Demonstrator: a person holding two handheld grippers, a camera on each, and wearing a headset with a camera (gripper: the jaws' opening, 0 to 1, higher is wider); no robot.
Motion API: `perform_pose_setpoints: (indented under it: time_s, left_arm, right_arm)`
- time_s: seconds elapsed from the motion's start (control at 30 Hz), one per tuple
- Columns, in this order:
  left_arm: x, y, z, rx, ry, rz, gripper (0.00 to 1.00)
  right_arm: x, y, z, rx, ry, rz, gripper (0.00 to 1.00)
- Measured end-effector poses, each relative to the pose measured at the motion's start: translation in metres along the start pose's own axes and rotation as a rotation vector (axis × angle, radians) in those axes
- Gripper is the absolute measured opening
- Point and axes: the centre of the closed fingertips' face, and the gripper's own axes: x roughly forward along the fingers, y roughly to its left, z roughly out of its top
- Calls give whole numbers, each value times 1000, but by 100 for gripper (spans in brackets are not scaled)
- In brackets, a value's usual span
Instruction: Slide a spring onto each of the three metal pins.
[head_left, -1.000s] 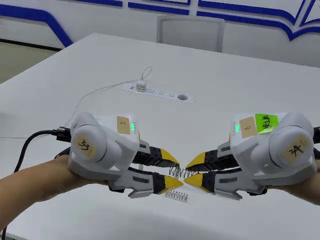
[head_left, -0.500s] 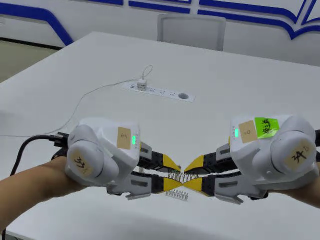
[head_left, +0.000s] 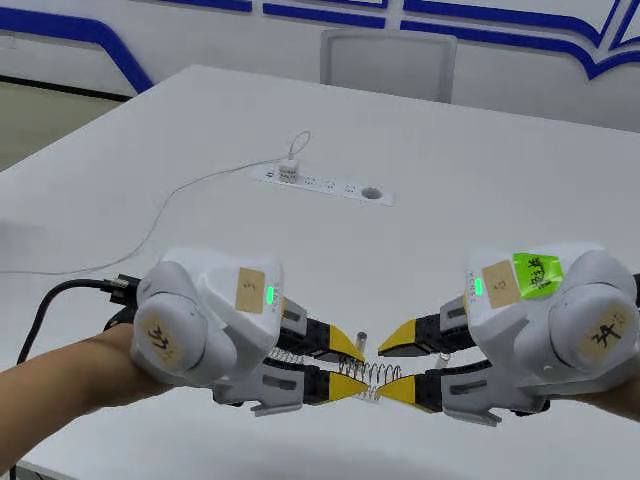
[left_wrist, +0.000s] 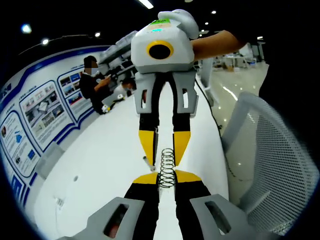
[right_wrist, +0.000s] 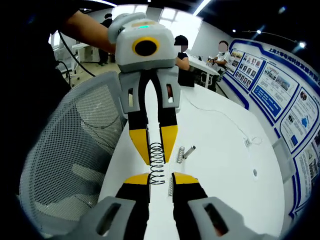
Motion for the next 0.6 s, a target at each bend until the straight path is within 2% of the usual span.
perform_pose_setpoints:
  time_s: [0.1,0.17,0.6]
  left_arm:
    - [-2,2,-1,-9,0,8,10]
    - [-3,4,-2,-11,1,13,10]
    - [-2,3,-2,-13,3,13,10]
  right_arm:
    - [1,1,-1,11,-1,5,14]
    - [1,2,3,42,-34,9,12]
    - [-8,2,15,124,-126,24,11]
